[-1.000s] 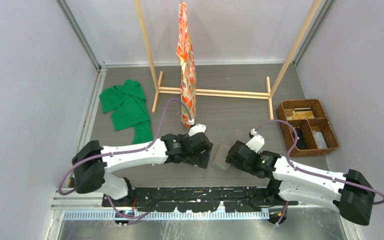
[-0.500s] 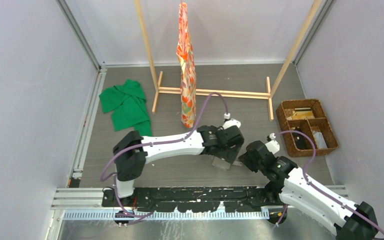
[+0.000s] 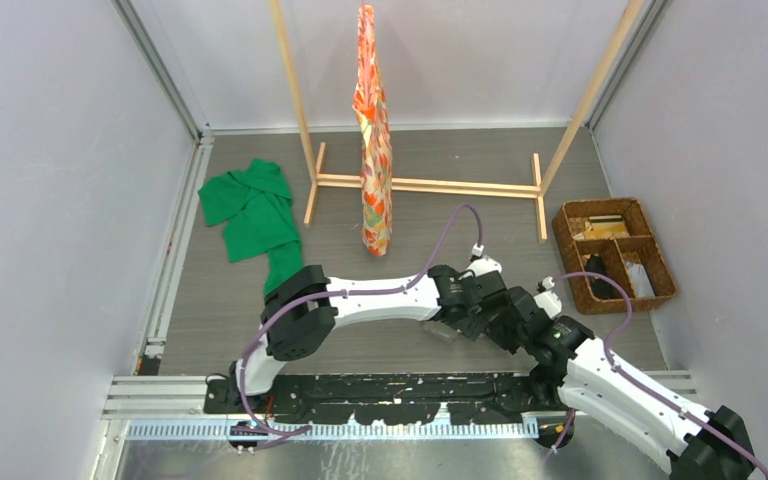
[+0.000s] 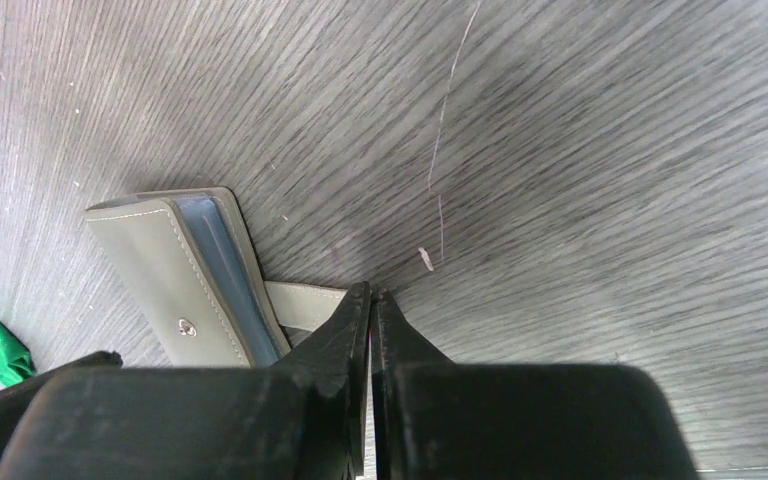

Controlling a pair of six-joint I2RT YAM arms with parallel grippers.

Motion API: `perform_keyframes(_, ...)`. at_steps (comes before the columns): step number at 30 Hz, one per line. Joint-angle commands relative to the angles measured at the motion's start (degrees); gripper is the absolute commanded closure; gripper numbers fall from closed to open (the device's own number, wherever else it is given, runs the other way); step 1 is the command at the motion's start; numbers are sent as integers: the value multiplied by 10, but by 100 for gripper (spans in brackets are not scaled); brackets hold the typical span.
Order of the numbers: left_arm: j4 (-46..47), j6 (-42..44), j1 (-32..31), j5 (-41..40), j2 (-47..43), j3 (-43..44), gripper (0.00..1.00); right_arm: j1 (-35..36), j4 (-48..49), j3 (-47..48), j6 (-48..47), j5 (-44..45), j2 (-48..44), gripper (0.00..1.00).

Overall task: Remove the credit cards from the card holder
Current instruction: Open the card holder at the center of the board.

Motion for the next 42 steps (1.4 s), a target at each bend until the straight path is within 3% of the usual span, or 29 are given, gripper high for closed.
perform_keyframes(1, -6, -9, -7, -25, 22, 19, 18, -1, -32, -6, 17, 0, -17, 94)
perform_keyframes(6, -4, -23, -6, -56, 35, 14, 35, -1, -42, -7, 25, 0, -33, 94)
perform_keyframes(9, 3, -34, -6, -73, 29, -1, 37, -2, -51, -8, 31, 1, -48, 94)
perform_keyframes(21, 134, -33, -6, -78, -59, -129, 31, -2, -127, 38, 21, 30, -126, 94)
perform_keyframes(26, 146, -5, -6, -66, -59, -131, 23, -1, -167, 73, 10, 53, -141, 92)
perform_keyframes(36, 158, -8, -9, -56, -33, -124, 25, -1, -161, 61, 21, 52, -142, 92)
perform_keyframes(42, 179, -8, -13, -27, -24, -136, 19, -1, -158, 49, 33, 50, -155, 91)
